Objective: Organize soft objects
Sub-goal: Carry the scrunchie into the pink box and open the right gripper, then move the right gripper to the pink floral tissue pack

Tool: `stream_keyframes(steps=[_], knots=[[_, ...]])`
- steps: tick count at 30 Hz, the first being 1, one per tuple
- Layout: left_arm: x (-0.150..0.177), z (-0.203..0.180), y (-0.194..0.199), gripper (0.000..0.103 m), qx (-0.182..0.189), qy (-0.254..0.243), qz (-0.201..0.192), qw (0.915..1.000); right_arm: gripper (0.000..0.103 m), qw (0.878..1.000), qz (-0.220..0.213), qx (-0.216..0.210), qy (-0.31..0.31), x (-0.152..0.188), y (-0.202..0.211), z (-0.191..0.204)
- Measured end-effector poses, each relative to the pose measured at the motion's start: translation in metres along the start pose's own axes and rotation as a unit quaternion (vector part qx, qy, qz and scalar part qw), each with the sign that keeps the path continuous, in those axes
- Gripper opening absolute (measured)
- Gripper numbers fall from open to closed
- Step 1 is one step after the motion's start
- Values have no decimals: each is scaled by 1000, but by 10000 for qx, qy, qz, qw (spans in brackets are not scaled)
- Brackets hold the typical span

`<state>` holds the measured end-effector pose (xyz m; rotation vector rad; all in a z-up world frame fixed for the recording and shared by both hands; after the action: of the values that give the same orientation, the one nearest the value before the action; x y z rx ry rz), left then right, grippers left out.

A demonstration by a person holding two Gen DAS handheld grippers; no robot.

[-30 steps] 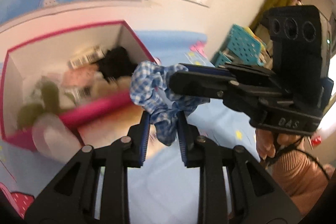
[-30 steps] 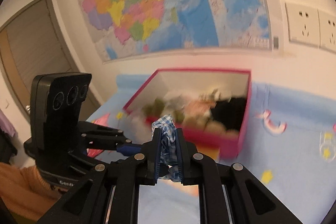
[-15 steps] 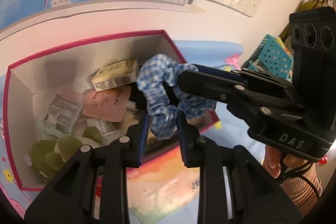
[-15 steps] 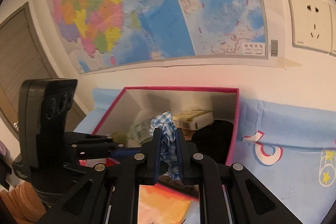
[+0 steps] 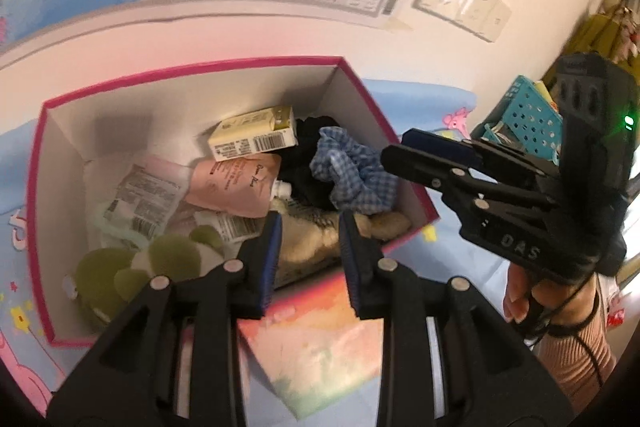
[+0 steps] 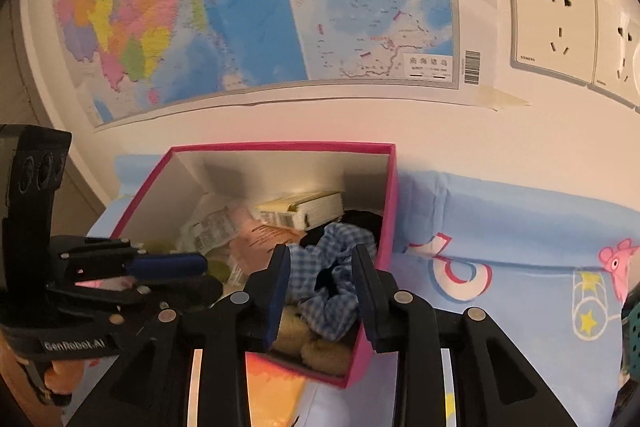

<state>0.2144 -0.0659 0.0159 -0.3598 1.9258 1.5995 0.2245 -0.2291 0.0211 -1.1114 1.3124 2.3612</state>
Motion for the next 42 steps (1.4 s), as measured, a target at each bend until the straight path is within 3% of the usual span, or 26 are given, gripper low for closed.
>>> stream_keyframes(steps=[6,11,17,27,32,38,42], knots=[[40,1,47,35,277,-356,-362,9983,37,9994,40,-326,100,18,21,17],[84,7,77,41,482,-490,-496,9964,43,9937,145,-1027,425,46,44,53],[143,12,90,41,503,-631,-242,9964,44,9813,521,-1711,705,88,50,92],[230,26,107,41,1006,-126,356,9942,44,9593,1517,-2287,667,159,11,131],[264,22,118,41,1160,42,514,9919,44,9496,1743,-2558,493,174,-8,142],[299,17,121,41,1589,235,908,9828,44,9413,1873,-2772,447,186,-17,155],[307,7,107,41,1681,253,1176,9784,44,9368,1937,-2888,383,193,-26,159]])
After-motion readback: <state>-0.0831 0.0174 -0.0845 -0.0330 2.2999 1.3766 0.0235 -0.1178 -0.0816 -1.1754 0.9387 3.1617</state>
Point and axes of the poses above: each gripper's, at about its wrist camera, not at the fingertips, and y roughly against the way its jaws point, z to its left, x to its underside, the point moved 2 cm from there along -y, roughly the way its jaws point, and after that the axes turned 13 degrees about -x, right-handed, at the moved point
